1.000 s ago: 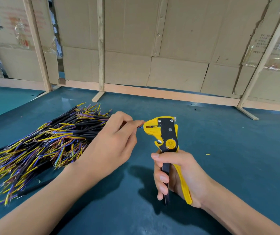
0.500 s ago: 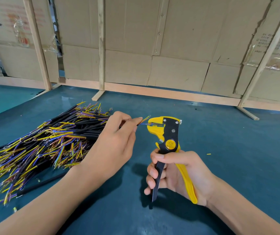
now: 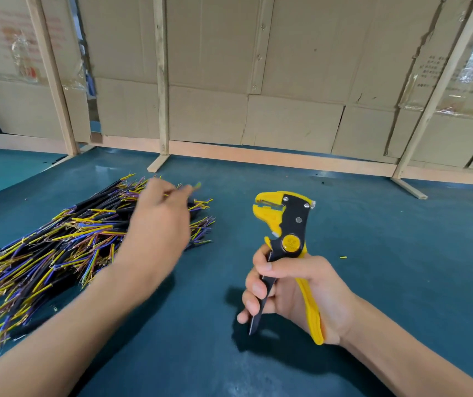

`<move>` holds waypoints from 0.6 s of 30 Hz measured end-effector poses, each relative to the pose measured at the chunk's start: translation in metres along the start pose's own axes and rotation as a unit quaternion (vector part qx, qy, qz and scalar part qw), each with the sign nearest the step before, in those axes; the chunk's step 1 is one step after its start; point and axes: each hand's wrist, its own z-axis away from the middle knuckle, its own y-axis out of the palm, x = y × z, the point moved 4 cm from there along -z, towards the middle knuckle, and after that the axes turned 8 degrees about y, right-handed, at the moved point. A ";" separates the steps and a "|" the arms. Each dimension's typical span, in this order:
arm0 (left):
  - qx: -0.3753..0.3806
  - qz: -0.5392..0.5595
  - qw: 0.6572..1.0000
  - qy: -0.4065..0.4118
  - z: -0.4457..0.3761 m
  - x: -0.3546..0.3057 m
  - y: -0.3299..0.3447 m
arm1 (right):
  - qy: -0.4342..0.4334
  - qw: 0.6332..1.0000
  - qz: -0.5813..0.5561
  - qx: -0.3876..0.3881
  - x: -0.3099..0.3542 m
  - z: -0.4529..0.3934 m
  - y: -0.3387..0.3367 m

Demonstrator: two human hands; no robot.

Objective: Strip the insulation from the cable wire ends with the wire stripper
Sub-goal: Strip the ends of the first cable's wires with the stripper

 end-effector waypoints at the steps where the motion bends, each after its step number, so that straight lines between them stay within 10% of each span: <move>1: -0.013 -0.006 1.000 -0.005 -0.003 -0.001 -0.008 | -0.001 1.000 0.002 0.002 0.001 0.000 -0.001; 18: 0.009 0.081 0.978 0.191 0.015 -0.037 0.000 | -0.122 0.977 -0.058 -0.167 0.004 -0.010 -0.018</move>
